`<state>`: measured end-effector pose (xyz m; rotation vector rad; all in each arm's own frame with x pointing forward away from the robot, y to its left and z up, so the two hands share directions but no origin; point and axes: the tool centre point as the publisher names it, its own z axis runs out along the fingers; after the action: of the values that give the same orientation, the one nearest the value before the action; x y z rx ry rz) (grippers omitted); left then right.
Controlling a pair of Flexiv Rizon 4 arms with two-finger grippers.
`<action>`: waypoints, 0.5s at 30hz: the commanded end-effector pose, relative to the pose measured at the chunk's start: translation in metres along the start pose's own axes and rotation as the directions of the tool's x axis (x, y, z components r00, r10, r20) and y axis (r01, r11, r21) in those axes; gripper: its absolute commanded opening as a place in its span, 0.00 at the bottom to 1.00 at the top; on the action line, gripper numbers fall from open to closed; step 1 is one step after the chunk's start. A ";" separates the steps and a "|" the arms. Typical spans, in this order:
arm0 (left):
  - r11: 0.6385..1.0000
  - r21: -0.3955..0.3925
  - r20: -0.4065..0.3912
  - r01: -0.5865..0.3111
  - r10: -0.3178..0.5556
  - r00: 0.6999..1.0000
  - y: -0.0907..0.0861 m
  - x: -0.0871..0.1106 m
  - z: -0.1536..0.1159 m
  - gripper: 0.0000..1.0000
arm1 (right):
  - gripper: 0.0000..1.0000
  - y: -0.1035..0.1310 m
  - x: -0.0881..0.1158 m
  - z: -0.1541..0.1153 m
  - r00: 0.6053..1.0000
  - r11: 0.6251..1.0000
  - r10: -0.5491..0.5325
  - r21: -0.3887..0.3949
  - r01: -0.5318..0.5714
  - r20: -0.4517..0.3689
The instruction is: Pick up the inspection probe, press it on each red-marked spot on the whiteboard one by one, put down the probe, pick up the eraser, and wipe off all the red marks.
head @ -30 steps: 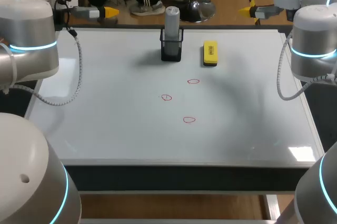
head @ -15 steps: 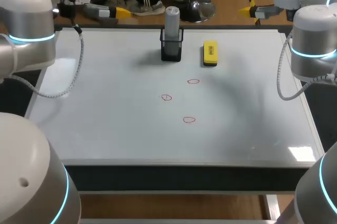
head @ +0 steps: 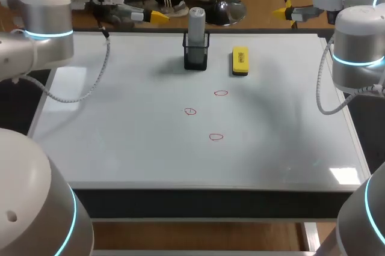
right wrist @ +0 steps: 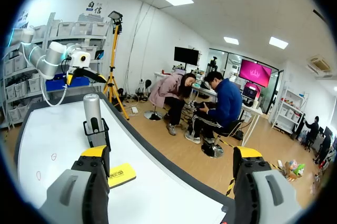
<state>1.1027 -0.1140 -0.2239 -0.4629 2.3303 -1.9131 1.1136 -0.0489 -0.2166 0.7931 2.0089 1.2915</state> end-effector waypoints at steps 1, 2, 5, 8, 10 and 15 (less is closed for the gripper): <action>1.000 0.011 -0.105 -0.011 0.012 0.994 0.002 -0.008 0.021 1.00 | 1.00 0.000 -0.001 0.000 1.000 1.000 0.000 0.001 0.000 -0.001; 1.000 0.011 -0.118 -0.014 0.015 0.993 0.002 -0.007 0.025 1.00 | 1.00 0.000 -0.001 0.000 1.000 1.000 0.000 0.001 0.000 -0.001; 0.999 0.032 -0.151 -0.008 0.013 0.988 0.006 -0.006 0.036 1.00 | 1.00 0.000 -0.001 0.000 1.000 1.000 0.000 0.001 0.000 -0.001; 1.000 0.023 -0.185 -0.017 0.021 0.982 0.009 -0.001 0.050 1.00 | 1.00 0.000 -0.001 0.000 1.000 1.000 0.000 0.001 0.000 -0.001; 0.999 0.028 -0.201 -0.014 0.020 0.979 0.010 0.002 0.057 1.00 | 1.00 0.000 -0.001 0.000 1.000 1.000 0.000 0.001 0.000 -0.001; 0.998 0.051 -0.227 -0.019 0.030 0.974 0.013 0.010 0.070 1.00 | 1.00 0.000 -0.001 0.000 1.000 1.000 0.000 0.001 0.000 -0.001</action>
<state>1.1034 -0.1748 -0.2430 -0.2736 2.3892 -2.0595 1.1136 -0.0490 -0.2166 0.7931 2.0089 1.2914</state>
